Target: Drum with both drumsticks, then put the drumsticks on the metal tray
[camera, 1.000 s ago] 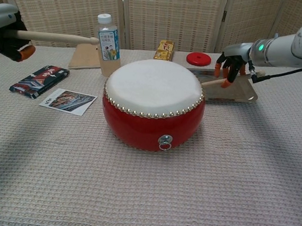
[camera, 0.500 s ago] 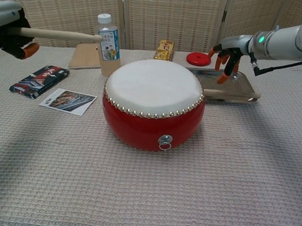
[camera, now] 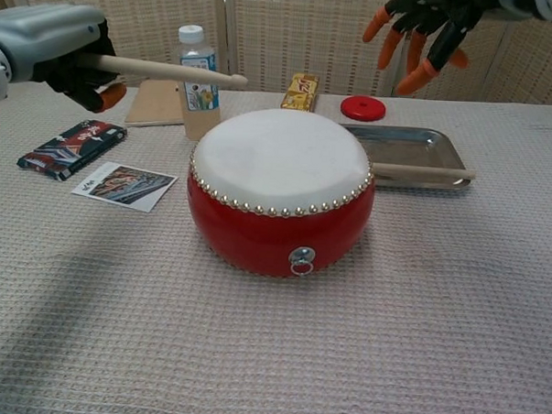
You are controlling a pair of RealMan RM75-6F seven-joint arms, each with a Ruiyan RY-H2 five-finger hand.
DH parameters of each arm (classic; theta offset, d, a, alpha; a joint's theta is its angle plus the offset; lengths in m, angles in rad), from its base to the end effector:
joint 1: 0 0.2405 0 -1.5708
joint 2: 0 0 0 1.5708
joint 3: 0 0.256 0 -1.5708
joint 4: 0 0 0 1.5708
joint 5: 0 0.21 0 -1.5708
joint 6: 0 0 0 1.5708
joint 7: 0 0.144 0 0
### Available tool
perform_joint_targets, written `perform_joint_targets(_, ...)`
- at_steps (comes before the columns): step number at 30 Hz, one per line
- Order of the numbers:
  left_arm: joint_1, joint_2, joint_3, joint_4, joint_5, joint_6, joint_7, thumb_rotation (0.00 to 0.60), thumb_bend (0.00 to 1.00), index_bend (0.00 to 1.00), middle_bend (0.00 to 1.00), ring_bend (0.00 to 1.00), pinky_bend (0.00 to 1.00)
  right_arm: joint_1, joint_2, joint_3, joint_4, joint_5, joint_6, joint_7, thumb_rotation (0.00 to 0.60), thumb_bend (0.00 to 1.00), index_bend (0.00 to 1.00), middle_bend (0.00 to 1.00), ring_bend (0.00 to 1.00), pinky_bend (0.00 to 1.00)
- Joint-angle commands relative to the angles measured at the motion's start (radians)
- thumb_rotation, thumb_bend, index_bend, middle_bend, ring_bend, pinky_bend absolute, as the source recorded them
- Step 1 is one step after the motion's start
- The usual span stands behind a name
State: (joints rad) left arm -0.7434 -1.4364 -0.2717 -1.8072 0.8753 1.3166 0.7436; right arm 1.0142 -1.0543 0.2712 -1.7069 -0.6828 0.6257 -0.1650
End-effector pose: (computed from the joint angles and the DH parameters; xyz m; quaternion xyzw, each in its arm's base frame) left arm -0.1129 0.3387 0.0587 -0.6632 -0.3330 -0.3826 0.5503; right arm -0.0877 -0.4067 0.1108 0.7149 -0.4734 0.3534 0.3740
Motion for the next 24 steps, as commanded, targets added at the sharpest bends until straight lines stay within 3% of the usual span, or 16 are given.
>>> perform_joint_targets(1,-0.028,-0.031,-0.014,-0.012,-0.027,0.017,0.049,0.6,0.53,1.0,1.0,1.0,1.0,-0.05,0.133,0.039,-0.173,-0.029,0.076,0.04,0.6,0.09,0.28,0.34,0.59,0.91)
perform_joint_targets(6,-0.061,-0.066,-0.038,-0.031,-0.054,0.045,0.1,0.6,0.53,1.0,1.0,1.0,1.0,-0.018,0.104,0.022,-0.213,-0.01,0.098,0.006,0.6,0.09,0.31,0.36,0.63,0.93)
perform_joint_targets(8,-0.071,-0.077,-0.045,-0.039,-0.058,0.055,0.112,0.6,0.53,1.0,1.0,1.0,1.0,0.001,0.079,0.016,-0.218,0.006,0.111,-0.011,0.6,0.09,0.31,0.37,0.59,0.93)
perform_joint_targets(9,-0.077,-0.084,-0.048,-0.043,-0.059,0.063,0.12,0.6,0.53,1.0,1.0,1.0,1.0,0.015,0.061,0.011,-0.22,0.019,0.119,-0.024,0.6,0.09,0.32,0.37,0.53,0.89)
perform_joint_targets(12,-0.091,-0.104,-0.054,-0.051,-0.058,0.085,0.143,0.6,0.52,1.0,1.0,1.0,1.0,0.051,0.01,0.001,-0.219,0.047,0.155,-0.065,0.6,0.09,0.32,0.37,0.35,0.64)
perform_joint_targets(14,-0.099,-0.117,-0.057,-0.053,-0.06,0.097,0.156,0.6,0.52,1.0,1.0,1.0,1.0,0.073,-0.02,-0.002,-0.217,0.07,0.176,-0.085,0.6,0.09,0.32,0.37,0.29,0.54)
perform_joint_targets(24,-0.144,-0.177,-0.072,-0.035,-0.087,0.134,0.225,0.6,0.52,1.0,1.0,1.0,1.0,0.177,-0.128,0.003,-0.194,0.204,0.238,-0.162,0.6,0.09,0.29,0.37,0.25,0.48)
